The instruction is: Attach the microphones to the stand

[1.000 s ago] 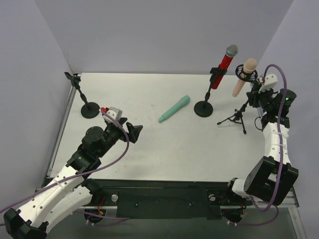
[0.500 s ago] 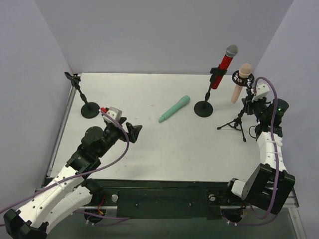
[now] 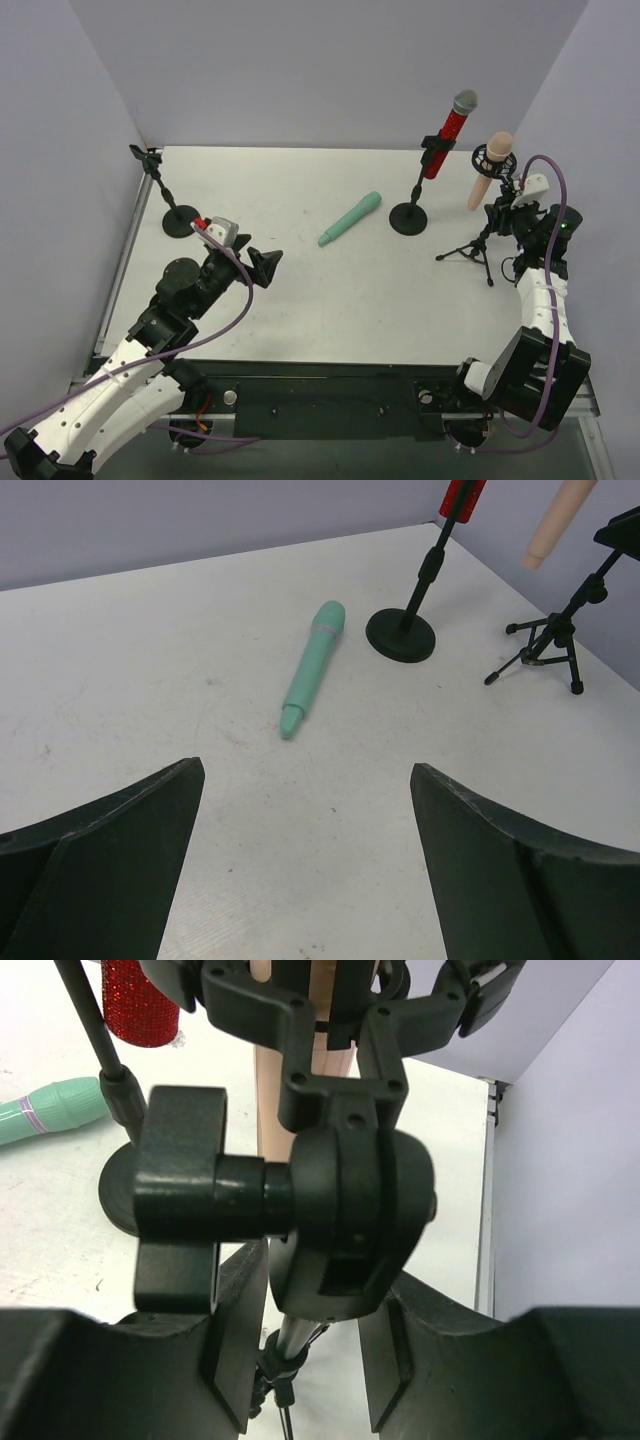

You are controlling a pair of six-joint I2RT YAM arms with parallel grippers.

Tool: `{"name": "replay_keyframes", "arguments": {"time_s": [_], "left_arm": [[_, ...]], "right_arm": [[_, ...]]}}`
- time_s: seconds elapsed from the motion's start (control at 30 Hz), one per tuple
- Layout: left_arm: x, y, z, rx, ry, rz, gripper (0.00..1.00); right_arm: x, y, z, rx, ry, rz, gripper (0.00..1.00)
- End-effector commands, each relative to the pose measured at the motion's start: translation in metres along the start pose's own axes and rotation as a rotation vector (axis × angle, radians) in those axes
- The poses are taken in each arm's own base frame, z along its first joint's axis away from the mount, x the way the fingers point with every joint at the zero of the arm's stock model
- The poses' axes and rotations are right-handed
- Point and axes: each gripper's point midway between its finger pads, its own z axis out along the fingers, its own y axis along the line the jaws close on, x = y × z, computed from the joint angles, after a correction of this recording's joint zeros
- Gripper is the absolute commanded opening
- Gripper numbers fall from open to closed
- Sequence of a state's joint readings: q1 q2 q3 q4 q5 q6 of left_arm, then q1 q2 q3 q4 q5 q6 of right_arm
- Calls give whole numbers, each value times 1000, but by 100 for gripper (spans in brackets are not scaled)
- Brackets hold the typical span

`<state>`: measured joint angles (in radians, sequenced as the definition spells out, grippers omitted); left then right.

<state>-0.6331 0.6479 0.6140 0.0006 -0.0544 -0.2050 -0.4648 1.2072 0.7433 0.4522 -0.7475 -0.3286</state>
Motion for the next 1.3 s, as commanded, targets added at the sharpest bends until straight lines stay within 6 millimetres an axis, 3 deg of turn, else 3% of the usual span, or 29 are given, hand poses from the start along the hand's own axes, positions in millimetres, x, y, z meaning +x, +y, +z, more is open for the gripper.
{"name": "replay_keyframes", "arguments": {"time_s": [0.0,0.1,0.33,0.63,0.67,0.9,0.93,0.97,1.0,1.03,1.07,1.1,1.27], "left_arm": [[-12,0,-3,1,-45,2,96],[-11,1,-4,-1,-44,2,96],[-12,1,-7,1,-53,3,96],[-16,-2,-8,16,-51,9,96],[-18,-3,-8,18,-54,11,96],[-28,-8,-1,35,-52,1,96],[-17,-7,1,27,-5,-10,96],[-25,-11,2,41,-12,-20,96],[-17,-10,7,34,23,-36,96],[-27,-12,9,34,15,-45,96],[-16,-14,13,42,72,-62,96],[-23,-15,14,34,72,-68,95],[-11,14,24,-123,163,-129,92]], "right_arm": [[-13,-2,-4,3,-50,7,37],[-12,-2,-7,6,-52,16,41],[-14,-1,-18,6,-37,47,63],[-7,15,-51,-40,101,105,71],[5,23,-58,-61,159,125,72],[9,53,-105,-129,312,63,73],[9,58,-113,-140,340,54,73],[7,61,-120,-146,350,28,73],[8,71,-130,-173,382,46,73],[4,77,-136,-198,370,5,75],[8,91,-147,-243,409,26,76],[6,98,-152,-273,410,1,77],[6,147,-177,-465,466,12,75]]}}
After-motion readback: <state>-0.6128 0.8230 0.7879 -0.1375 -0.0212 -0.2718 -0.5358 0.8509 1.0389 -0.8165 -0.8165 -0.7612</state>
